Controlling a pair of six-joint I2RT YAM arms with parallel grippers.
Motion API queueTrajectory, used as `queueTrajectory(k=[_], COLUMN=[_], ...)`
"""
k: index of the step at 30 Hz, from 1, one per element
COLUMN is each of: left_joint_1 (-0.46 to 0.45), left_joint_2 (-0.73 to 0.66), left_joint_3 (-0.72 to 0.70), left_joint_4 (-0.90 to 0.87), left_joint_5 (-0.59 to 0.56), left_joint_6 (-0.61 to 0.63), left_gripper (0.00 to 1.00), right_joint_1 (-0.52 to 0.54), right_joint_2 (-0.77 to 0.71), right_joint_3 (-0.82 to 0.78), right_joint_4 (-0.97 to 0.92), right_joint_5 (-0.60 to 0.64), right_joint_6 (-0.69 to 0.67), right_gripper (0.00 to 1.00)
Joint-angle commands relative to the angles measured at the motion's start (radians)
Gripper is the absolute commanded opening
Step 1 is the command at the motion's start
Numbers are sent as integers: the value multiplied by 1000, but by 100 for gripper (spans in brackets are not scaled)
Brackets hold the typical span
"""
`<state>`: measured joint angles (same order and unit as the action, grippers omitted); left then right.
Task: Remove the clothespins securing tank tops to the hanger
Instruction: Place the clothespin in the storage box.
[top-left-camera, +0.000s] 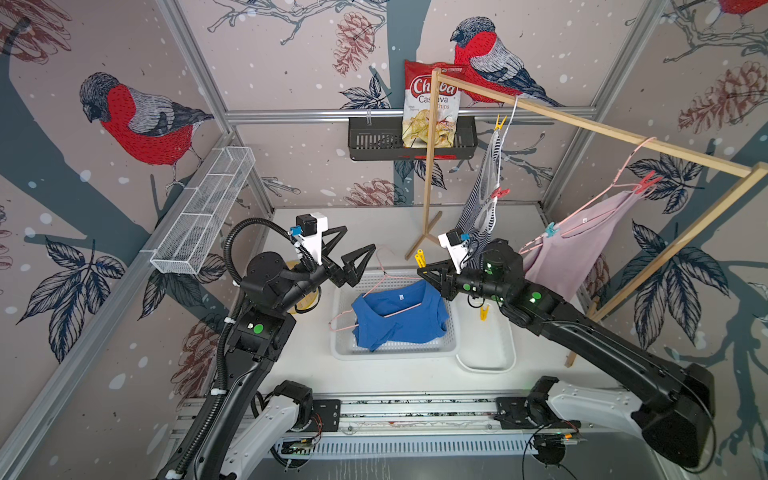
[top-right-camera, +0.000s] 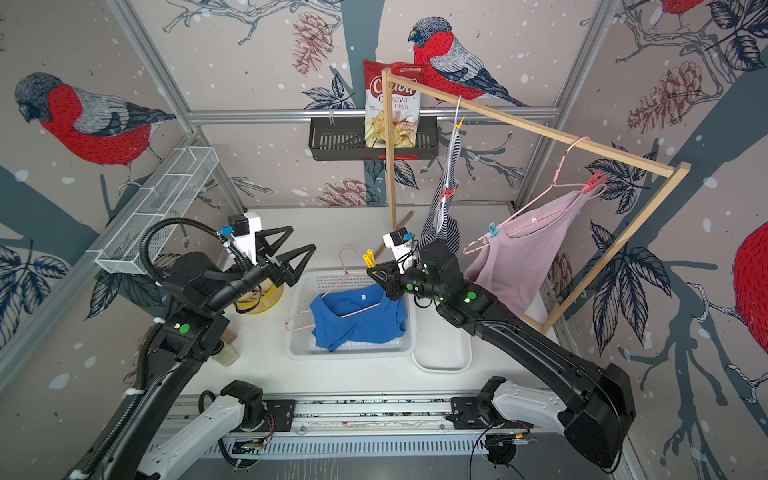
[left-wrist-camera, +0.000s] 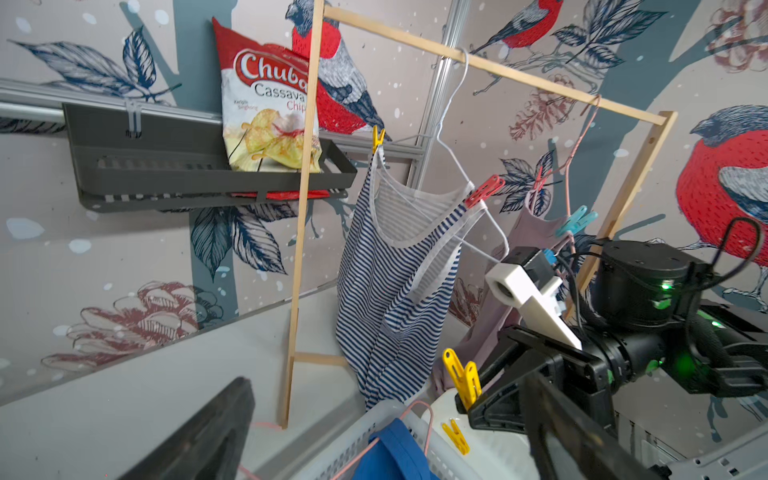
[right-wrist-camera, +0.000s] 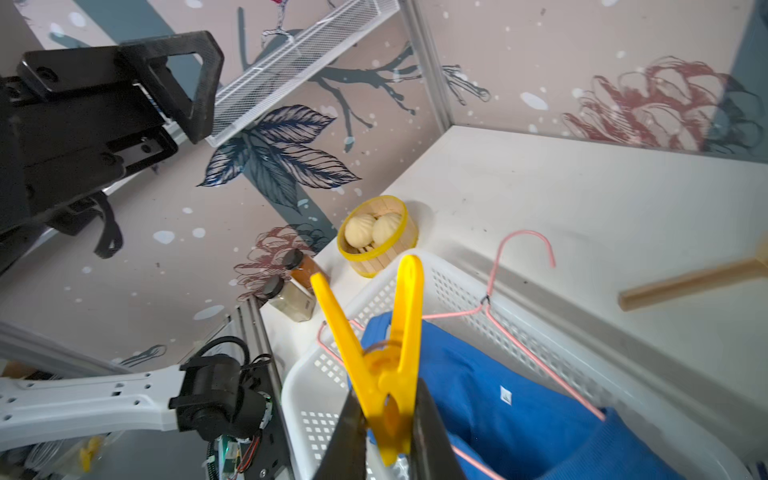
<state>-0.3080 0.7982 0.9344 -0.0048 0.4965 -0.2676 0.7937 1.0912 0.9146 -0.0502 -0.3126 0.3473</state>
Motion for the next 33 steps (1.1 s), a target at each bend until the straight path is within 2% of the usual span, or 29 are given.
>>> queueTrajectory(k=[1,8,12,16,19,25,28,33], left_joint_1=[0,-1,-1,0,-1,-7,-11,-22], left_joint_2=[-5,-16,45,88,117,199,224,250], left_joint_3=[-29,-82,-51,-21,-6,9,4,-12], left_joint_4=[-95,-154,-228,-294,-337,-397,-407,-428], left_joint_5=[-34,-80,-56,-104,-127,-178,-222,-262], left_joint_6=[-43,-96,-79,-76,-74,-81,-88,-96], left_gripper=[97,96,95,94,94,90,88,88], right_joint_1=[2,-9,-50,-102,-143,-201,-231,-293], right_joint_2=[-59,-234,-345,-425,-426,-361,-312,-210], right_joint_3=[-61,-200,-297,-366,-391,-415,-418,-418], right_joint_4=[-28,-151,-168,-193,-245,-284,-280,-288], right_joint_5=[183,410,465,465,441,381,345,260], right_joint_6=[73,185,273,334,363,381,368,323], right_gripper=[0,1,2,3,3,3,8,10])
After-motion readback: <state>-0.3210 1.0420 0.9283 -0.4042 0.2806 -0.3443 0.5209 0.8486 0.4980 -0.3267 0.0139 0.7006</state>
